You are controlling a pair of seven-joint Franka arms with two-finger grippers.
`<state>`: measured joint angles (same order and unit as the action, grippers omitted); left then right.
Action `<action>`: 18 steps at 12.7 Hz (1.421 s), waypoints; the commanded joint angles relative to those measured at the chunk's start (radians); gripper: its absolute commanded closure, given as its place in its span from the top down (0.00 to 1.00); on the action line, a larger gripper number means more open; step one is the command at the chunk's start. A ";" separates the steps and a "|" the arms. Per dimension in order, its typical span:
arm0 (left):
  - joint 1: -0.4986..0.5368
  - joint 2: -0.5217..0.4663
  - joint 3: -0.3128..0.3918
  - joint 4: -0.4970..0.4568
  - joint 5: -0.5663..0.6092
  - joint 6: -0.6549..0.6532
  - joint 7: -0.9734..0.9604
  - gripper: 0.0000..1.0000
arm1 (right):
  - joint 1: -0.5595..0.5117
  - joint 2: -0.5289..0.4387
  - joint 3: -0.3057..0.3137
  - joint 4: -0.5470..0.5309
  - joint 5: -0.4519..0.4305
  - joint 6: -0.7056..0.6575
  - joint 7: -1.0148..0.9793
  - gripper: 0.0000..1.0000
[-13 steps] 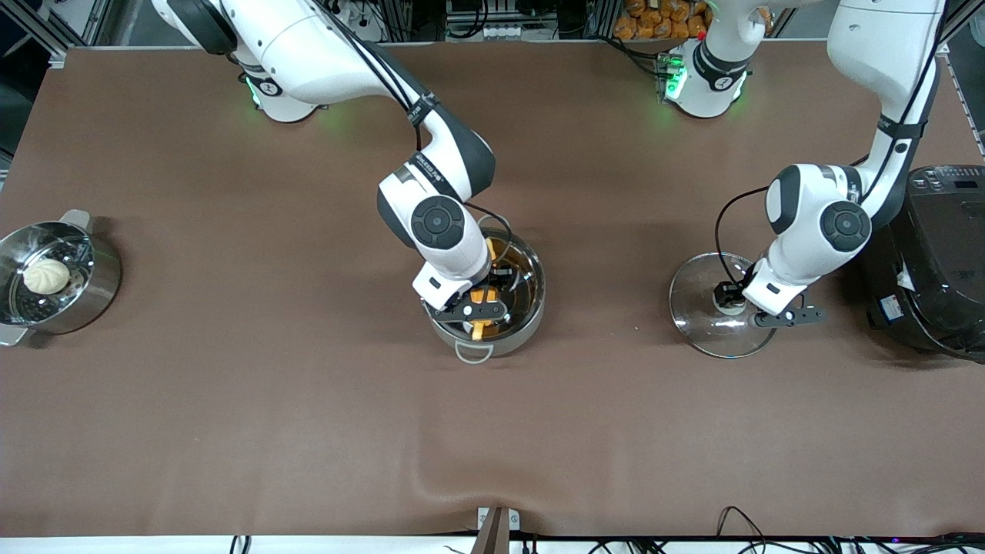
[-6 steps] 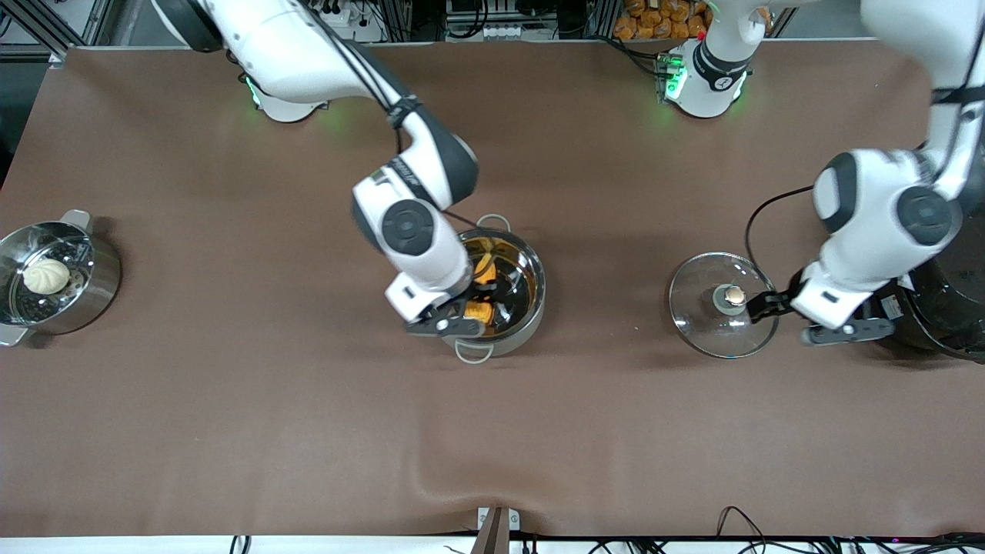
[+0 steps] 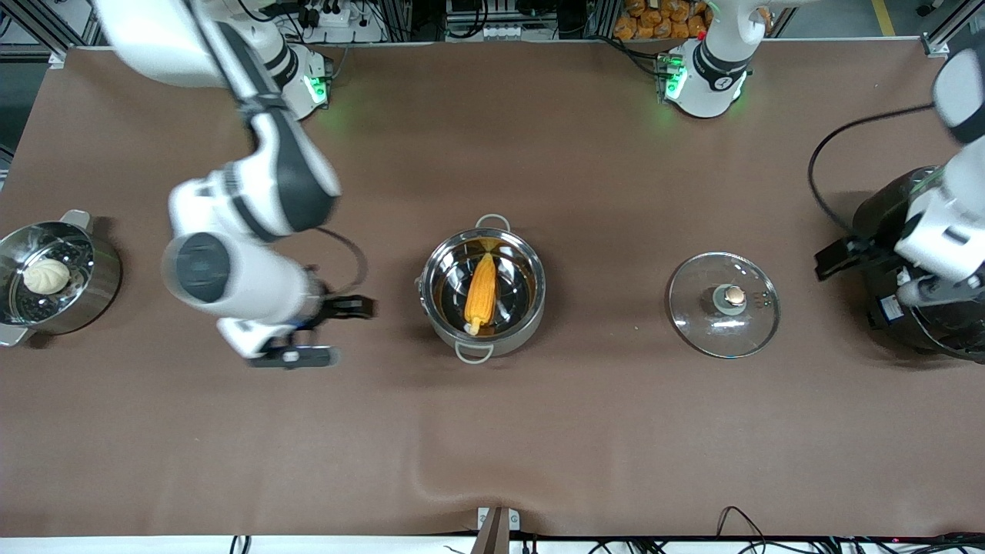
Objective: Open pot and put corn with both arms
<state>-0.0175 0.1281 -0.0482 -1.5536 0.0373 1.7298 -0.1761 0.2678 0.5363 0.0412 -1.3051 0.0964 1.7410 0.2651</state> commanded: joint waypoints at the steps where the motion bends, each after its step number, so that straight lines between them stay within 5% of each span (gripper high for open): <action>1: 0.004 -0.059 -0.012 0.020 -0.016 -0.077 0.029 1.00 | -0.125 -0.194 0.020 -0.228 -0.014 0.015 -0.189 1.00; 5: -0.019 -0.076 -0.007 0.041 -0.008 -0.131 0.027 1.00 | -0.313 -0.421 0.025 -0.399 -0.023 0.008 -0.381 1.00; 9: -0.007 -0.077 -0.004 0.043 -0.019 -0.186 0.032 1.00 | -0.349 -0.553 0.026 -0.404 -0.092 -0.086 -0.357 1.00; 18: -0.009 -0.076 -0.001 0.070 -0.037 -0.260 0.030 1.00 | -0.340 -0.576 0.008 -0.246 -0.092 -0.279 -0.290 1.00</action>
<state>-0.0294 0.0565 -0.0535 -1.4979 0.0197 1.4919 -0.1761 -0.0668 -0.0296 0.0468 -1.5710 0.0181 1.4750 -0.0341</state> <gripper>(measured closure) 0.000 0.000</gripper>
